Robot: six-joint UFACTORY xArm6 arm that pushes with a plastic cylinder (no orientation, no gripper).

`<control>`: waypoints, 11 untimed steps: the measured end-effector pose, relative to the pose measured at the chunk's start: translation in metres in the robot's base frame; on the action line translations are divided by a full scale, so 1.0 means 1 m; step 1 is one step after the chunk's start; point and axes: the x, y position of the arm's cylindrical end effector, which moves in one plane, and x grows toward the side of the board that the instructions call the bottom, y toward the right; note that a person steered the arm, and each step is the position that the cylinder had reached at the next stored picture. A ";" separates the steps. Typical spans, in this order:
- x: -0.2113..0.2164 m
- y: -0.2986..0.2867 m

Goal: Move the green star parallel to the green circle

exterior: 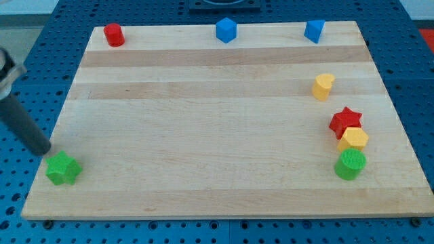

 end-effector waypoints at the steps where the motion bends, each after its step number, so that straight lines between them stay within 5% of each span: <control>1: 0.037 0.000; 2: 0.029 0.027; 4: -0.068 0.143; 5: -0.072 0.139; 7: -0.042 0.000; 8: -0.023 0.017; 9: -0.023 0.105; 11: 0.025 0.061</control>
